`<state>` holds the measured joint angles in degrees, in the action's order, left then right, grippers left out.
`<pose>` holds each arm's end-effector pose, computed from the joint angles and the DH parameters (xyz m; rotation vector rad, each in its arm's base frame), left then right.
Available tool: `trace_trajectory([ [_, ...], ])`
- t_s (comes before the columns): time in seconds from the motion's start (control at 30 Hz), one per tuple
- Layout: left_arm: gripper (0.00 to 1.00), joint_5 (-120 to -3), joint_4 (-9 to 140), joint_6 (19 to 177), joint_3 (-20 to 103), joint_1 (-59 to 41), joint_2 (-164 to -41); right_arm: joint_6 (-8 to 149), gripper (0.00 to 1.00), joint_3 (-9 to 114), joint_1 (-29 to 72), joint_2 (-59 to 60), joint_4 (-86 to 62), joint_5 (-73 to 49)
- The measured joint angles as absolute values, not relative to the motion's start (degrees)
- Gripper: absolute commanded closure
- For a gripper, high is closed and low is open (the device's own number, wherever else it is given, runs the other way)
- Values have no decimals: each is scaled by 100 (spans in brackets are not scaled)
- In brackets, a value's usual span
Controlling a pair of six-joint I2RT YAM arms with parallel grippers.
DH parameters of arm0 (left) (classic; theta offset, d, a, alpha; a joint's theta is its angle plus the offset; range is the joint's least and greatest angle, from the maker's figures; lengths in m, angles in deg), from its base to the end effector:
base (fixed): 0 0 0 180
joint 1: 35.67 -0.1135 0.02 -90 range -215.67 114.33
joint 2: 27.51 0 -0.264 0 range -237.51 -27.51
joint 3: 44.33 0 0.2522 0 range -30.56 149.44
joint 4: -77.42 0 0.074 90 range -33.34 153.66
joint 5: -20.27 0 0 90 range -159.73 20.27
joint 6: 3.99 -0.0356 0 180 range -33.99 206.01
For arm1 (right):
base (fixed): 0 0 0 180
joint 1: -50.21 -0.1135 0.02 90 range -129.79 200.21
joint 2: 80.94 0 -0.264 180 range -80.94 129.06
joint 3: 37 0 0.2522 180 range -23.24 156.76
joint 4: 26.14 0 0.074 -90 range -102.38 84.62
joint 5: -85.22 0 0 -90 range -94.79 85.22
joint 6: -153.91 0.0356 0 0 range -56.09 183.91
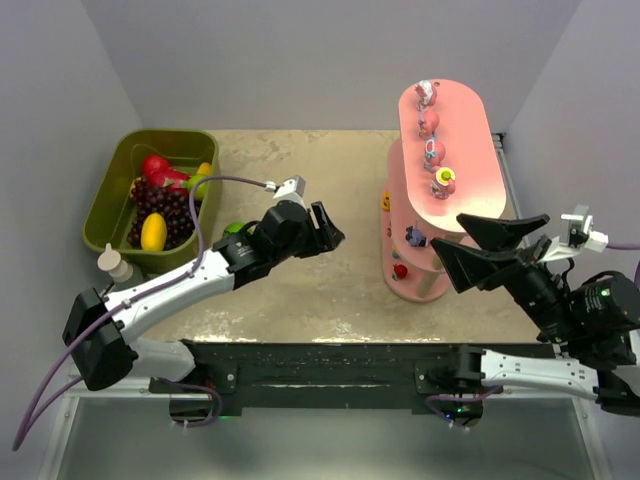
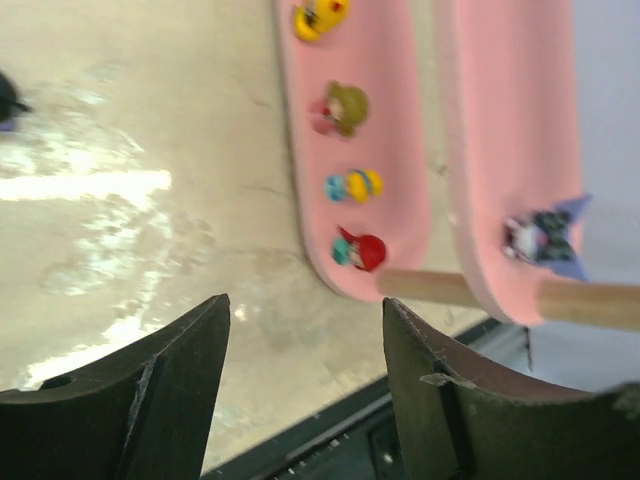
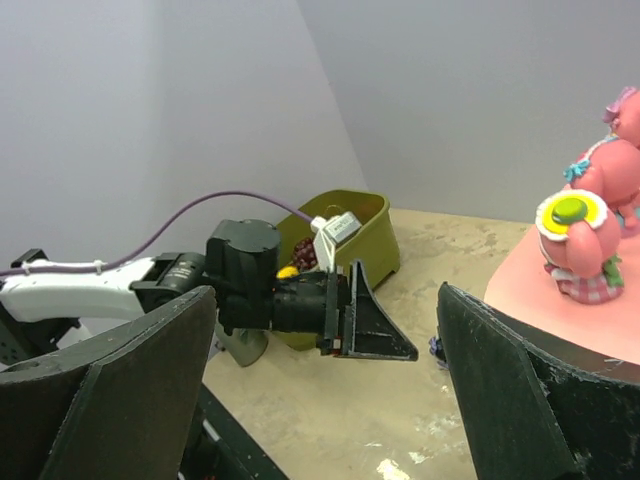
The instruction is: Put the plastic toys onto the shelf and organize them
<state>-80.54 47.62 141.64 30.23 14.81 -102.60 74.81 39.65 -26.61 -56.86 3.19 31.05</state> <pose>0.1950 -0.2259 0.3113 -0.2204 2.2154 -0.8926 0.0264 0.0213 0.4621 -0.1550 1.2947 0.9582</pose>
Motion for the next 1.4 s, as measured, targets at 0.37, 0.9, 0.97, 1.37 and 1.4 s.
trace_trajectory([
  [0.37, 19, -8290, 5637, 14206, 2162, 189, -10829, 7218, 5, 4048, -2661, -4983, 157, 2736],
  [0.9, 33, -8146, 6504, 14953, 2190, -432, -12568, 7170, 5, 3908, -2663, -4930, -171, 2764],
  [0.97, 37, -8076, 6590, 14947, 2252, -449, -12684, 7155, 5, 3895, -2663, -4959, -173, 2768],
  [1.37, 58, -8037, 6727, 14772, 2328, -537, -12721, 7046, 5, 3788, -2661, -5074, -260, 2893],
  [1.4, 59, -8021, 6729, 14741, 2335, -539, -12721, 7037, 5, 3784, -2663, -5074, -265, 2897],
])
